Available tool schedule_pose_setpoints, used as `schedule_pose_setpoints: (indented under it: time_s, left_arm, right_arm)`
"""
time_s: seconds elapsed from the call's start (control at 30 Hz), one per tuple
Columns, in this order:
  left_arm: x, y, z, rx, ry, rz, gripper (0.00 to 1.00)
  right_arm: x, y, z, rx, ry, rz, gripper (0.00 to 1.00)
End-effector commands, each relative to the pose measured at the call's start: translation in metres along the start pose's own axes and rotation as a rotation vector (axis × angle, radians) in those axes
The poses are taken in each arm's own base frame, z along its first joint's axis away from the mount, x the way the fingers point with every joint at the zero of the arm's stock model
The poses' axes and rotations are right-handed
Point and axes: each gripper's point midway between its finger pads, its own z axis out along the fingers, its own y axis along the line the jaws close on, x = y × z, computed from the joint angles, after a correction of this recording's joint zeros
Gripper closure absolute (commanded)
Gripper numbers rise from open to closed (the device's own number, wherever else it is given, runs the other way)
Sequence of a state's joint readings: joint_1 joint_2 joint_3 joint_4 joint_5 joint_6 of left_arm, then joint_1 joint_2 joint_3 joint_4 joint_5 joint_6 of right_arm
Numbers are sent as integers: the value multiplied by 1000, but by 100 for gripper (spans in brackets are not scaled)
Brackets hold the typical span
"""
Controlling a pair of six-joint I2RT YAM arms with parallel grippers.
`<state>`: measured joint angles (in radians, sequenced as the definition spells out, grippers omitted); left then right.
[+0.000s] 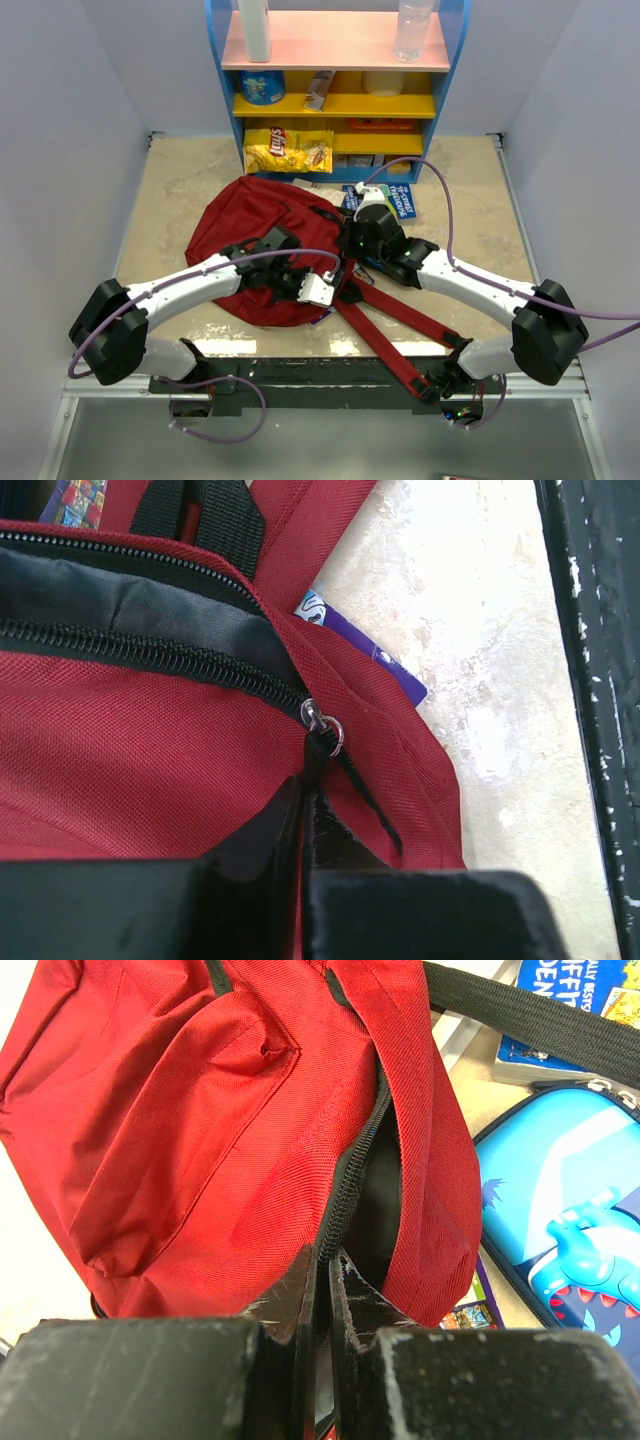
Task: Pack the student bag
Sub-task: Unzip the student bag at the center of the board.
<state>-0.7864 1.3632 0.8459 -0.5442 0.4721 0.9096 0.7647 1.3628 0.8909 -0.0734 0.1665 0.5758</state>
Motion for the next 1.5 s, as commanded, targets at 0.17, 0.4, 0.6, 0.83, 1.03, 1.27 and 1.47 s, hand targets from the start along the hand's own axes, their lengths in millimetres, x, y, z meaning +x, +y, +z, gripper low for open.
schedule_pose_setpoints:
  time_s: [0.17, 0.4, 0.6, 0.83, 1.03, 1.27, 1.47]
  left_arm:
    - [-17, 17, -15, -72, -24, 38, 100]
    - [5, 5, -33, -80, 86, 78, 100]
    - [51, -42, -37, -4, 202, 46, 100]
    - [52, -53, -35, -7, 173, 0, 100]
    - [100, -73, -40, -23, 305, -25, 100]
    - [132, -82, -66, -91, 358, -163, 100]
    - [151, -79, -77, -196, 425, -205, 87]
  right_arm:
    - [-13, 5, -5, -17, -44, 22, 100]
    - [-27, -6, -4, 54, -86, 1, 100]
    - [-45, -16, -4, 96, -118, 3, 100]
    - [-48, -22, -3, 120, -128, 8, 100]
    - [-56, -38, -7, 175, -152, -3, 100]
    - [-62, -45, -5, 168, -164, 16, 100]
    - [-58, -41, -1, 143, -145, 18, 100]
